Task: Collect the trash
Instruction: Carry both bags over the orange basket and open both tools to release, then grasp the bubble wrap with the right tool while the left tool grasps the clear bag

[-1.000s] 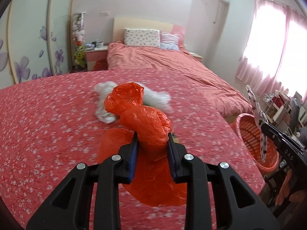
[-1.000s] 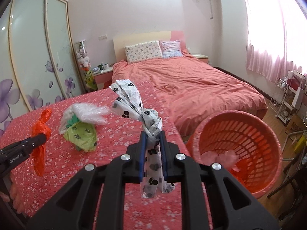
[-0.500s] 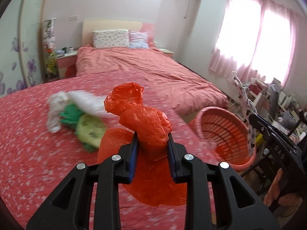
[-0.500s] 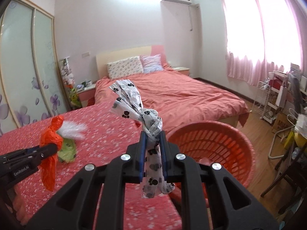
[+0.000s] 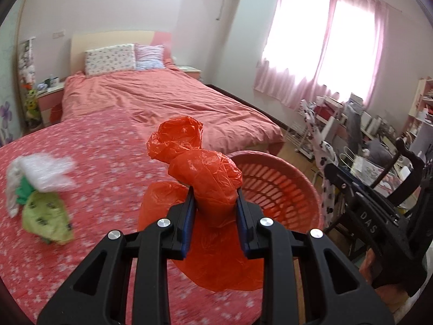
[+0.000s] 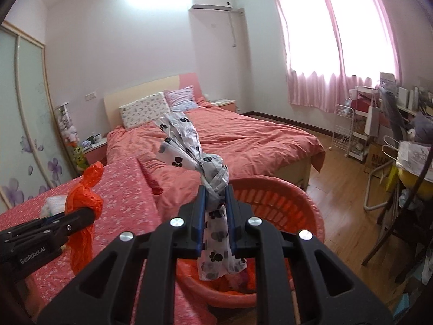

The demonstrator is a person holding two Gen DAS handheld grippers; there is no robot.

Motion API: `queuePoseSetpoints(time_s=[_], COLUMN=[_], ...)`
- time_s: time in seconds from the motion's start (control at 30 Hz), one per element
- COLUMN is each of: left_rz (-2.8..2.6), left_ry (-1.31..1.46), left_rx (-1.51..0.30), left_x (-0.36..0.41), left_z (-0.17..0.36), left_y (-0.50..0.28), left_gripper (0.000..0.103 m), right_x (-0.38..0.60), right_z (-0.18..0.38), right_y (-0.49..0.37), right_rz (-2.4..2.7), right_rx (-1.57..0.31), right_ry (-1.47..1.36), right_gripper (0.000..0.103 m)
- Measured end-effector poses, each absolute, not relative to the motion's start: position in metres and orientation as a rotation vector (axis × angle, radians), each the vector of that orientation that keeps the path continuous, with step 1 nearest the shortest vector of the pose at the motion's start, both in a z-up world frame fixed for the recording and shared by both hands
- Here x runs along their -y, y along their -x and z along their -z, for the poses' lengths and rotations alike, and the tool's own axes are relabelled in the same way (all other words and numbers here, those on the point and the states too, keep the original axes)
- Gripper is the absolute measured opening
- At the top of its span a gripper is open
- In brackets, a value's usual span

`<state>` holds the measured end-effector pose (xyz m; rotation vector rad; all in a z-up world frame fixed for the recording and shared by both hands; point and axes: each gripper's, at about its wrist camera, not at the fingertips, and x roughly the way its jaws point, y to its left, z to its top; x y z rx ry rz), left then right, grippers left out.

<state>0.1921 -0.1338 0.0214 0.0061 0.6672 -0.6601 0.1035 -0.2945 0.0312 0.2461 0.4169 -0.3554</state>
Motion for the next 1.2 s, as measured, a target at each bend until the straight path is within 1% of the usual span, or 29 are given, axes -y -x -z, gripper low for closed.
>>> queuePoseSetpoints(time_s=[0.3, 0.63, 0.67, 0.73, 0.77, 0.8, 0.83, 0.87, 0.9, 0.93, 1.03, 1.1, 1.2], left_rz=[0.74, 0.777, 0.779, 0.774, 0.774, 0.771, 0.768, 0.762, 0.756, 0.75, 0.724, 0.699, 0.662], left_ry=[-0.033, -0.057, -0.062, -0.073, -0.075, -0.077, -0.079, -0.08, -0.078, -0.078, -0.085, -0.088, -0.102], left_rx=[-0.7, -0.737, -0.74, -0.751, -0.758, -0.769, -0.776, -0.783, -0.791, -0.795, -0.808, -0.807, -0.792], left_x=[0.175, 0.205, 0.207, 0.211, 0.213, 0.215, 0.215, 0.216, 0.215, 0.214, 0.208, 0.202, 0.191], left_z=[-0.01, 0.002, 0.003, 0.008, 0.01, 0.014, 0.016, 0.018, 0.021, 0.022, 0.026, 0.026, 0.024], left_y=[-0.197, -0.205, -0.205, -0.208, -0.209, -0.21, -0.212, -0.212, -0.213, -0.214, -0.217, -0.216, -0.213], left_gripper=[0.028, 0.028, 0.028, 0.03, 0.033, 0.035, 0.04, 0.045, 0.047, 0.049, 0.049, 0.049, 0.054], right_x=[0.328, 0.349, 0.352, 0.355, 0.358, 0.36, 0.363, 0.365, 0.367, 0.368, 0.367, 0.366, 0.362], right_z=[-0.011, 0.004, 0.006, 0.008, 0.01, 0.012, 0.014, 0.016, 0.017, 0.019, 0.021, 0.022, 0.02], right_y=[-0.111, -0.125, -0.127, -0.13, -0.132, -0.134, -0.135, -0.136, -0.136, -0.137, -0.135, -0.133, -0.132], right_rz=[0.393, 0.413, 0.413, 0.41, 0.409, 0.408, 0.408, 0.409, 0.408, 0.411, 0.42, 0.429, 0.441], right_rx=[-0.434, -0.446, -0.449, -0.452, -0.454, -0.459, -0.461, -0.464, -0.465, -0.467, -0.47, -0.465, -0.466], right_ry=[-0.296, -0.336, -0.342, -0.358, -0.366, -0.371, -0.375, -0.383, -0.388, -0.392, -0.394, -0.392, -0.361], right_gripper=[0.015, 0.016, 0.019, 0.019, 0.02, 0.024, 0.027, 0.031, 0.034, 0.035, 0.042, 0.05, 0.054])
